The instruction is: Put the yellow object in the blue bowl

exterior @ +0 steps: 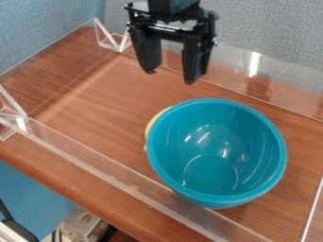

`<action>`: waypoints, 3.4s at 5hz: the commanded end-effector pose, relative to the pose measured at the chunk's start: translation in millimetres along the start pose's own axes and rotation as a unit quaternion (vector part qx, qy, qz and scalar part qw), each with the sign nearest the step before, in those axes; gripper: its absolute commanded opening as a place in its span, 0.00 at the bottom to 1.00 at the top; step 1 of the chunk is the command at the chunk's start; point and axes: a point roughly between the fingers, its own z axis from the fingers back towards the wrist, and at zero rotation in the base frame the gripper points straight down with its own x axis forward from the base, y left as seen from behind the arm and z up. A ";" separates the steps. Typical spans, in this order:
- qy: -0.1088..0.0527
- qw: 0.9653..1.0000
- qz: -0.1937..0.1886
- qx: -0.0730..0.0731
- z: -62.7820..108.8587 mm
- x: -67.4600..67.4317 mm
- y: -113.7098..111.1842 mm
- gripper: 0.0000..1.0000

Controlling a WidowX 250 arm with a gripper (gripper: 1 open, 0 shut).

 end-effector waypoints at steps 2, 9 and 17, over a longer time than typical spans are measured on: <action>-0.029 0.999 -0.038 0.022 22.4 0.7 18.0 1.00; -0.003 0.997 -0.070 0.031 16.5 -18.6 48.2 1.00; -0.022 0.996 -0.072 0.050 29.9 9.0 84.4 1.00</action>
